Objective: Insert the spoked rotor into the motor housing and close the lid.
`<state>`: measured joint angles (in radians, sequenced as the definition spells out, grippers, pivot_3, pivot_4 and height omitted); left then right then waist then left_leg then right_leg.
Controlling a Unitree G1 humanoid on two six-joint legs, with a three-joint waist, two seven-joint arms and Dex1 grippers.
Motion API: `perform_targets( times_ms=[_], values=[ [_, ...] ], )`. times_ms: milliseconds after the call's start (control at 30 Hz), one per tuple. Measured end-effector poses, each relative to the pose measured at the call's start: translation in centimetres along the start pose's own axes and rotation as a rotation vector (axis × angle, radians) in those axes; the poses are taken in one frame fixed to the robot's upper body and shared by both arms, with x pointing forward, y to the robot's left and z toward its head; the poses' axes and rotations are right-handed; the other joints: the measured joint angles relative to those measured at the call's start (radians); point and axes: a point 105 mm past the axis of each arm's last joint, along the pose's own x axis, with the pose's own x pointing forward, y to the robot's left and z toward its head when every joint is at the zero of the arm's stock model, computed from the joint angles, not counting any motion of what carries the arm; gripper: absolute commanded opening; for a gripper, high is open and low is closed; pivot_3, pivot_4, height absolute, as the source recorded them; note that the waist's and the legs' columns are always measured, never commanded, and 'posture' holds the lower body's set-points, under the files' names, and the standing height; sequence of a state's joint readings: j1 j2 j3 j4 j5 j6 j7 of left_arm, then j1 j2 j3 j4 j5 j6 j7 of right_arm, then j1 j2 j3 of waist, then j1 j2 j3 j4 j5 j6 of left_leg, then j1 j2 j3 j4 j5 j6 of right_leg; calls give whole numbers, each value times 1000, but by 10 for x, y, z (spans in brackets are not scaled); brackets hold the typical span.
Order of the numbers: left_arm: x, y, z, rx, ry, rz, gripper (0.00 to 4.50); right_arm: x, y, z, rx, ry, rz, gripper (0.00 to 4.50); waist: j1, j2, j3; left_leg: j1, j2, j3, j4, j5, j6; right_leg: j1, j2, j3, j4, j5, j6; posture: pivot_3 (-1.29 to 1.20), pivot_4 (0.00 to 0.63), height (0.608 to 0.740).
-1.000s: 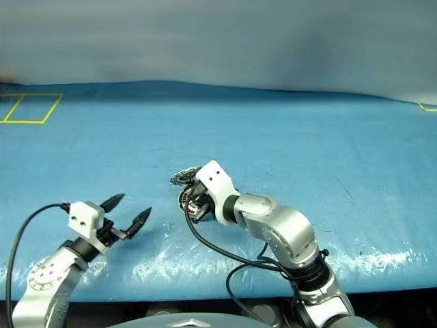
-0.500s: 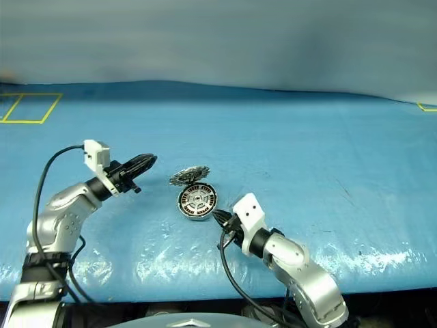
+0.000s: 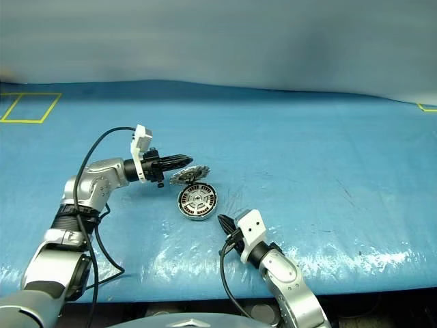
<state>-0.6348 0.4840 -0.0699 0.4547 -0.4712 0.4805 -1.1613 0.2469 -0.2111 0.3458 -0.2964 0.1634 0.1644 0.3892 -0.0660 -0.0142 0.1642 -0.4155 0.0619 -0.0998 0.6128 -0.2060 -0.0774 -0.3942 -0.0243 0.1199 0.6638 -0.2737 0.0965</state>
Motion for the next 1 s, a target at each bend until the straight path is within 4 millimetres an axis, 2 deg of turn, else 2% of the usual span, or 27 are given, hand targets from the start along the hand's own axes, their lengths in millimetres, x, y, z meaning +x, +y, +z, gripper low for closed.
perform_targets(
  times_ms=[133, 367, 700, 867, 1000],
  values=[
    [8, -9, -13, -1, 95, -79, 13, 4, -3, -9, 12, 16, -29, 0, 0, 0, 0, 0, 0, 0, 0, 0, 0, 0, 0, 0, 0, 0, 0, 0, 150, 740],
    [14, -19, -33, 10, 217, -152, 13, 9, -7, -7, 13, 5, -59, 0, 0, 0, 0, 0, 0, 0, 1, 0, 0, 0, 0, 0, 2, 0, 0, 0, 150, 740],
    [15, -28, -40, 43, 221, -184, 13, 9, -14, -8, -5, 17, -125, 0, 1, 0, 0, 3, 0, 0, 2, 0, 0, 2, 0, 0, 3, 0, 0, 0, 150, 740],
    [5, -27, -35, 44, 111, -79, 13, -6, -36, 6, -45, 70, -238, 0, 1, 1, 0, 1, 0, -1, 2, 0, 0, 1, 0, 0, 4, 0, 0, 0, 150, 740],
    [-10, -30, -25, 102, 14, 56, 13, -14, -38, 29, -76, 105, -189, 0, 3, 1, 0, 1, 0, -2, 2, 0, 0, 1, 0, 0, 4, 0, -1, 0, 150, 740]
  ],
)
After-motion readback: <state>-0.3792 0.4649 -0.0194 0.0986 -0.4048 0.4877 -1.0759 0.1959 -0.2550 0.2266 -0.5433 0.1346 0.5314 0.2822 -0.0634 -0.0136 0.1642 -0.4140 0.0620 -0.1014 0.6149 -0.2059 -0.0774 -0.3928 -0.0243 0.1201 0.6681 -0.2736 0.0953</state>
